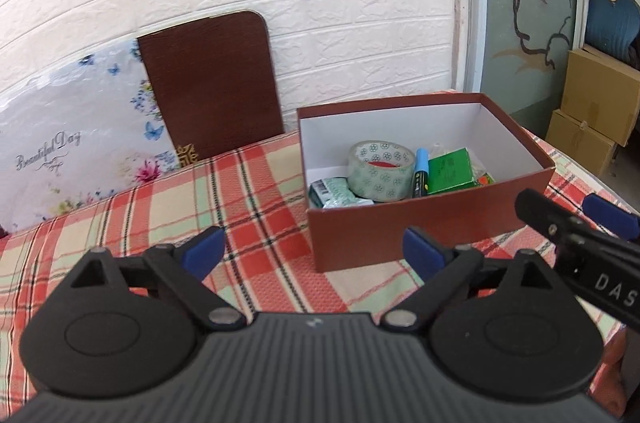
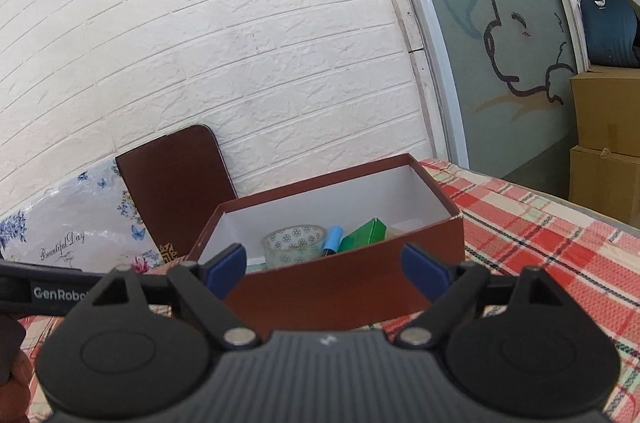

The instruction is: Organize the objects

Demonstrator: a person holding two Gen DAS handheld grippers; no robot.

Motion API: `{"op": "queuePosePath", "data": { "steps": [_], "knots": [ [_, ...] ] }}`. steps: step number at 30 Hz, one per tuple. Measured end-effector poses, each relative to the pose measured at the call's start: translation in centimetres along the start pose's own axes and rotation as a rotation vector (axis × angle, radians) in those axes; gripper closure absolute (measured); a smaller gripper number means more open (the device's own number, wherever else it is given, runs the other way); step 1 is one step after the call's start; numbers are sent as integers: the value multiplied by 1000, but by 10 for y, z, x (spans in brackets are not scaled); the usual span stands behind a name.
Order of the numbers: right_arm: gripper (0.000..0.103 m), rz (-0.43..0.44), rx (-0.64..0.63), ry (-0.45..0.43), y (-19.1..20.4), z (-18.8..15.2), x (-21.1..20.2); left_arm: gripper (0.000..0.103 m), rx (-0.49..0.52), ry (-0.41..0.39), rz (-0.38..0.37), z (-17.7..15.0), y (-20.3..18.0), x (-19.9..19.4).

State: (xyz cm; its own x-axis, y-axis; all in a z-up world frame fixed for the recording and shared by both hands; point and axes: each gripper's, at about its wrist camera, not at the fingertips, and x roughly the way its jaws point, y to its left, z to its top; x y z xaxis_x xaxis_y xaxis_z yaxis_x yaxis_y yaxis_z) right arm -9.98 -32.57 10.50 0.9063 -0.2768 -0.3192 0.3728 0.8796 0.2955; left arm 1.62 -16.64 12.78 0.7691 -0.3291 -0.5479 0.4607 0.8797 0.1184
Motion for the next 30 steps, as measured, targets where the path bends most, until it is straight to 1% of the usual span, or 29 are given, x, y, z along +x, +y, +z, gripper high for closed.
{"op": "queuePosePath", "data": {
  "steps": [3, 6, 9, 12, 16, 19, 22, 25, 30],
  "knots": [
    [11, 15, -8, -11, 8, -1, -14, 5, -3, -16, 17, -8, 3, -10],
    [5, 34, 0, -24, 13, -7, -26, 3, -9, -31, 44, -18, 5, -19],
    [0, 32, 9, -40, 16, -15, -36, 1, -8, -35, 51, -25, 7, -26],
    [0, 15, 32, -51, 13, -20, -44, 0, -14, -46, 66, -30, 6, -31],
    [0, 12, 73, -40, 6, -20, -51, 0, 6, -61, 82, -32, 1, -38],
    [0, 18, 65, -54, 6, -17, -56, 0, 25, -74, 78, -31, -2, -42],
    [0, 18, 71, -72, 7, -13, -58, 0, 26, -84, 59, -30, -1, -43],
    [0, 16, 47, -52, 11, -15, -56, 0, 14, -68, 36, -31, 0, -38],
    [0, 17, 23, -15, 16, -19, -45, 0, 13, -37, 34, -34, 4, -28]
  ]
}}
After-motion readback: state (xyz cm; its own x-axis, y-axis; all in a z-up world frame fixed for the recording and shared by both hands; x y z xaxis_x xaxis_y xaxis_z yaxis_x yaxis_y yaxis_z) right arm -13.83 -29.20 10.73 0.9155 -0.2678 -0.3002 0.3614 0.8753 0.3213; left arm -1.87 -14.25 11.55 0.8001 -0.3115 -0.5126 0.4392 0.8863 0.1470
